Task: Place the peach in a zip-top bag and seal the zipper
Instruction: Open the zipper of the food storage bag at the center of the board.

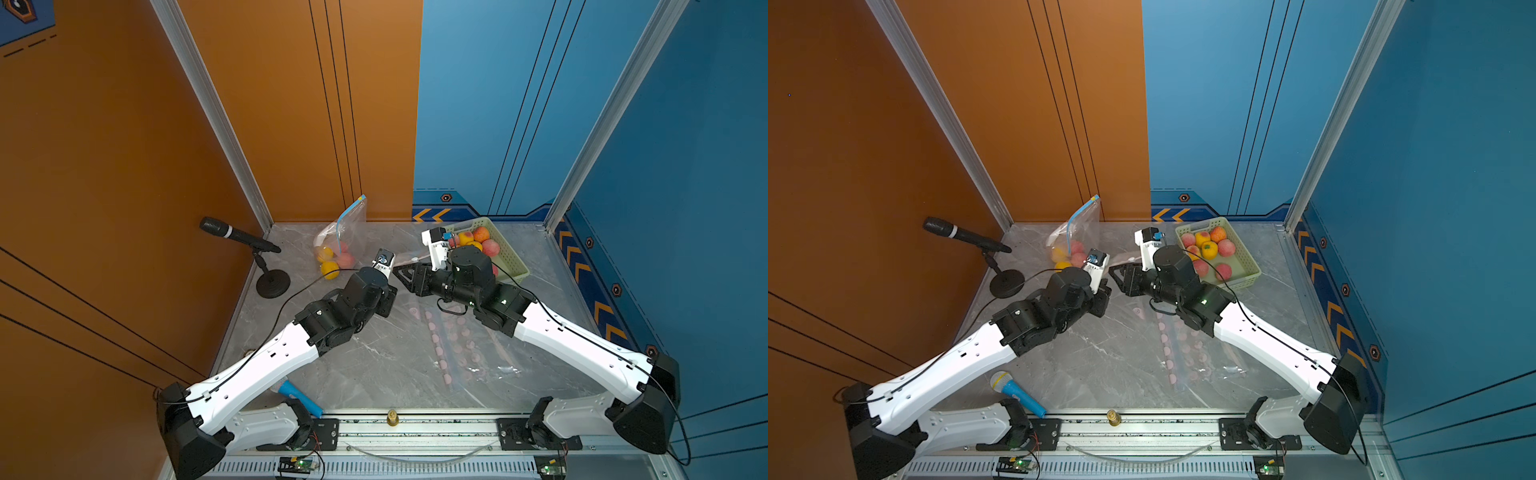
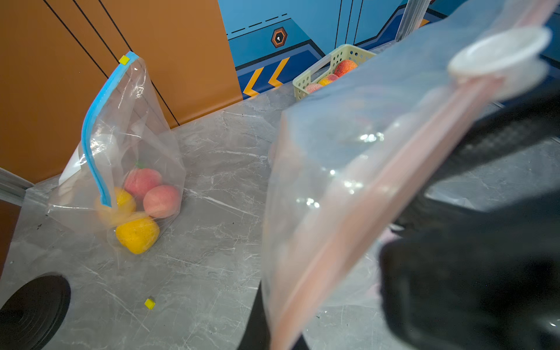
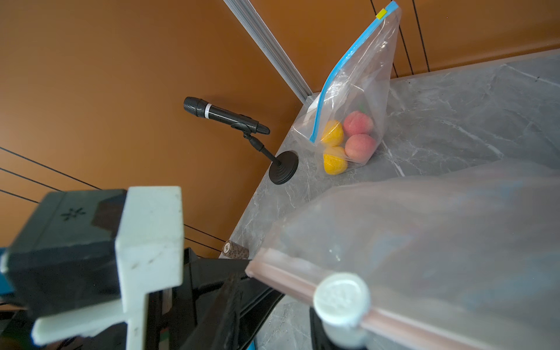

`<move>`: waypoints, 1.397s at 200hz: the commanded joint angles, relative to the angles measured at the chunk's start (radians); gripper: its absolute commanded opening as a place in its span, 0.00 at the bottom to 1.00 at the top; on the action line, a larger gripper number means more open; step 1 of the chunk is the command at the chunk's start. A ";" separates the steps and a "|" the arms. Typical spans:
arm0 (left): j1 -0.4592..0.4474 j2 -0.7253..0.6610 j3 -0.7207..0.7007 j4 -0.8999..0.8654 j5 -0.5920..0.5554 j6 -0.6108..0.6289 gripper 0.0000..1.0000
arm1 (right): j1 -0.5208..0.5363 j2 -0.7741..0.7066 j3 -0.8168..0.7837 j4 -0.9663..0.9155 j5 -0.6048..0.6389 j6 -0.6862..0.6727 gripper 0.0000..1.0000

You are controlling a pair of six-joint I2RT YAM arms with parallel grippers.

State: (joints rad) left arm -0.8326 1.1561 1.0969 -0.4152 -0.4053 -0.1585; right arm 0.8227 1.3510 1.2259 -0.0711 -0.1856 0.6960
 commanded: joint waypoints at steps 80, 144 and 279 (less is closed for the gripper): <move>-0.019 0.011 0.008 0.032 0.029 0.005 0.00 | -0.025 0.016 0.035 0.028 -0.016 -0.012 0.16; -0.020 0.018 0.008 0.041 0.037 0.008 0.00 | -0.017 0.032 0.035 0.058 -0.073 -0.010 0.12; 0.017 -0.086 -0.060 0.087 0.197 0.044 0.27 | -0.075 0.042 0.065 0.029 -0.115 0.010 0.00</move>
State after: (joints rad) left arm -0.8406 1.1473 1.0557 -0.3550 -0.3038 -0.1368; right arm 0.7708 1.4212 1.2476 0.0013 -0.3103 0.7368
